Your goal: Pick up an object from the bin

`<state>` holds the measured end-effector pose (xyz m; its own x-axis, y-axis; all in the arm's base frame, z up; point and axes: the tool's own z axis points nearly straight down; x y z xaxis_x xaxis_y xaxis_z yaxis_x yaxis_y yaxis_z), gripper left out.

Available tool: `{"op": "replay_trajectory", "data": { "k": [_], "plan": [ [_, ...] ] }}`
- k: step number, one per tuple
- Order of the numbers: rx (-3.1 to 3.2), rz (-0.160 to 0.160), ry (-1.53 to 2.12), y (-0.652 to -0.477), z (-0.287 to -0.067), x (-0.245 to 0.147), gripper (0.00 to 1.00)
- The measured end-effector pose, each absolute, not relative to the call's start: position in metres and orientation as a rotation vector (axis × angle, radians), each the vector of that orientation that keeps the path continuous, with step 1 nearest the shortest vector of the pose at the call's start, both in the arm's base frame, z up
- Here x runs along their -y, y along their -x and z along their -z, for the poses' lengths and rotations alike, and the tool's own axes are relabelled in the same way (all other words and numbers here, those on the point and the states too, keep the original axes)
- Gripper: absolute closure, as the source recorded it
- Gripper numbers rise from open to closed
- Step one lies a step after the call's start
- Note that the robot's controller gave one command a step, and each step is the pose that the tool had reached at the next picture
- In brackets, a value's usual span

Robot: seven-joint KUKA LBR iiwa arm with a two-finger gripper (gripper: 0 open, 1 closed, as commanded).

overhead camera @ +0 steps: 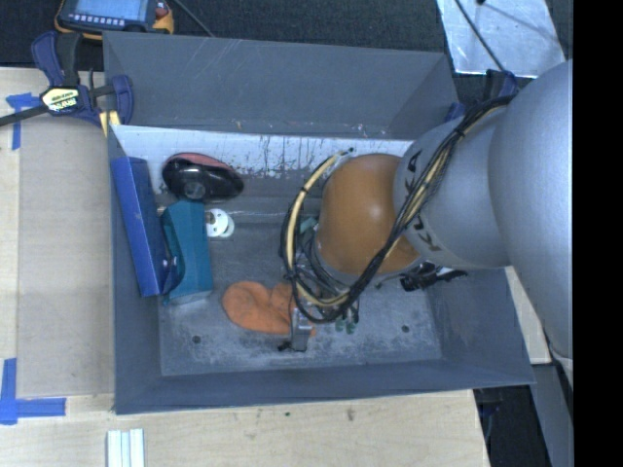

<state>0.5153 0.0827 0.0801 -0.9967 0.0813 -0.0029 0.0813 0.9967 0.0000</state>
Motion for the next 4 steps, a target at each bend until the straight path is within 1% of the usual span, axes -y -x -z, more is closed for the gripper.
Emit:
{"op": "replay_trajectory", "data": {
  "k": [1,4],
  "plan": [
    [-3.135,-0.001,-0.121,-0.5415,-0.0709,-0.0647,1.0],
    [-3.135,-0.002,-0.124,-0.5415,-0.0709,-0.0646,1.0]
  ]
}}
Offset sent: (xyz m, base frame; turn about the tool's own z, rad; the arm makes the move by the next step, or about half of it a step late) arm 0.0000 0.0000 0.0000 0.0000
